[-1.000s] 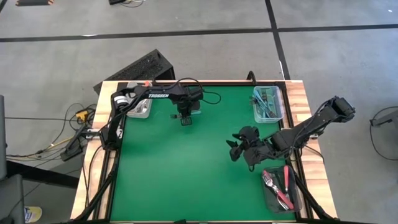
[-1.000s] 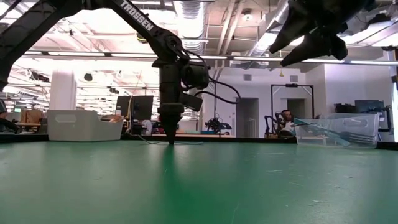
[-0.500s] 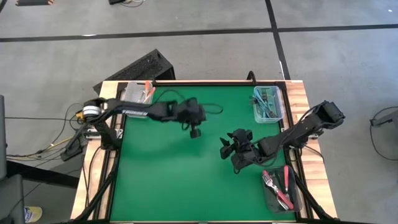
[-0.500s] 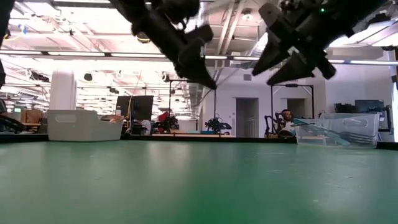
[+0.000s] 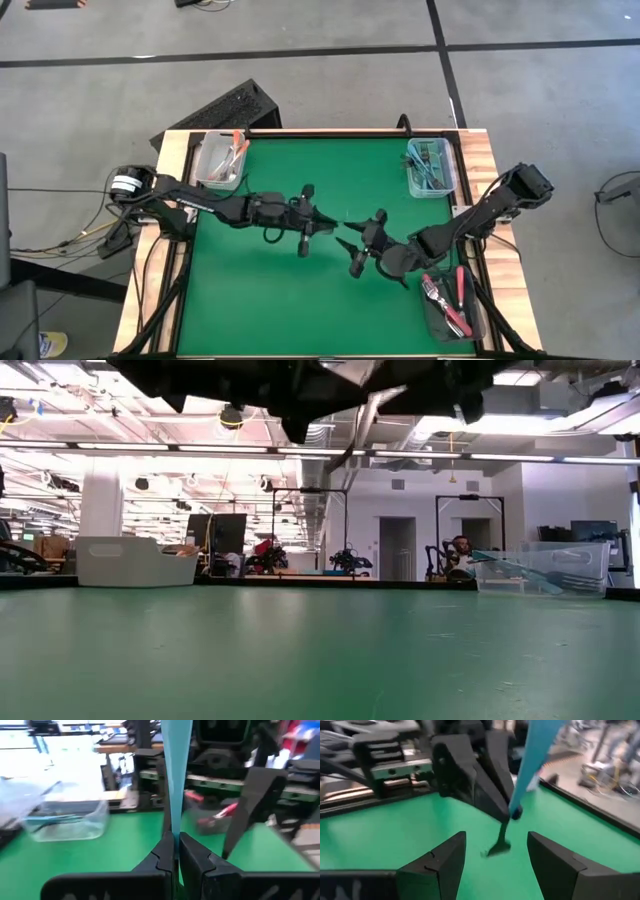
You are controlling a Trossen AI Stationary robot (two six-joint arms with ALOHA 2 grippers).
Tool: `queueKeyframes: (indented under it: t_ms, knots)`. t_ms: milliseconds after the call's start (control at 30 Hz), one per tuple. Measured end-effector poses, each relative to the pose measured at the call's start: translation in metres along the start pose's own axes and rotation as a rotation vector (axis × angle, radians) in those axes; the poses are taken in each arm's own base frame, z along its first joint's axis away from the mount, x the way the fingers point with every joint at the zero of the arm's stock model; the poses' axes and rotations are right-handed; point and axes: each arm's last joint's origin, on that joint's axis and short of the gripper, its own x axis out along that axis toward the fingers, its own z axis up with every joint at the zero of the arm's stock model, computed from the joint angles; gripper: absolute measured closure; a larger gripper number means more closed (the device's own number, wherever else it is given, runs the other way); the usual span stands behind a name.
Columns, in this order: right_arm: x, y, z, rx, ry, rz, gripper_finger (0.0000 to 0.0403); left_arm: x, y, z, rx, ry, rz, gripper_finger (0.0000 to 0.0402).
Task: Sort silverware by color (type)
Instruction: Put the blue fork into the transparent bin
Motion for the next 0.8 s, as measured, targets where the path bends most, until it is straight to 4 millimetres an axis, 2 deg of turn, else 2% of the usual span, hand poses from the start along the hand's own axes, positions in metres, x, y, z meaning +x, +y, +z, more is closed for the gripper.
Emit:
queueKeyframes:
  t_ms: [133,267,400,533,700,733,800]
  knots:
    - [0.000,0.004,0.009,-0.010,-0.055,0.061,0.0165,-0.002,-0.007,-0.007,-0.036,0.000,-0.077,0.0401]
    - [-0.001,0.006,0.014,-0.007,-0.093,0.080,0.0168,-0.003,-0.016,-0.005,-0.022,-0.020,-0.139,0.0401]
    - [-0.005,0.009,0.016,-0.010,-0.115,0.102,0.0191,-0.003,-0.020,-0.005,-0.015,-0.016,-0.164,0.0401]
    - [-0.008,0.012,0.016,-0.007,-0.118,0.117,0.0251,-0.003,-0.020,-0.004,-0.014,-0.026,-0.163,0.0401]
    - [-0.007,0.012,0.017,-0.003,-0.118,0.143,0.0362,-0.003,-0.020,-0.002,-0.010,-0.043,-0.186,0.0401]
    - [-0.006,0.011,0.017,-0.002,-0.118,0.149,0.0376,-0.003,-0.020,-0.003,-0.010,-0.042,-0.185,0.0400]
    - [-0.005,0.010,0.018,-0.004,-0.119,0.145,0.0379,-0.003,-0.020,-0.003,0.000,-0.040,-0.184,0.0395]
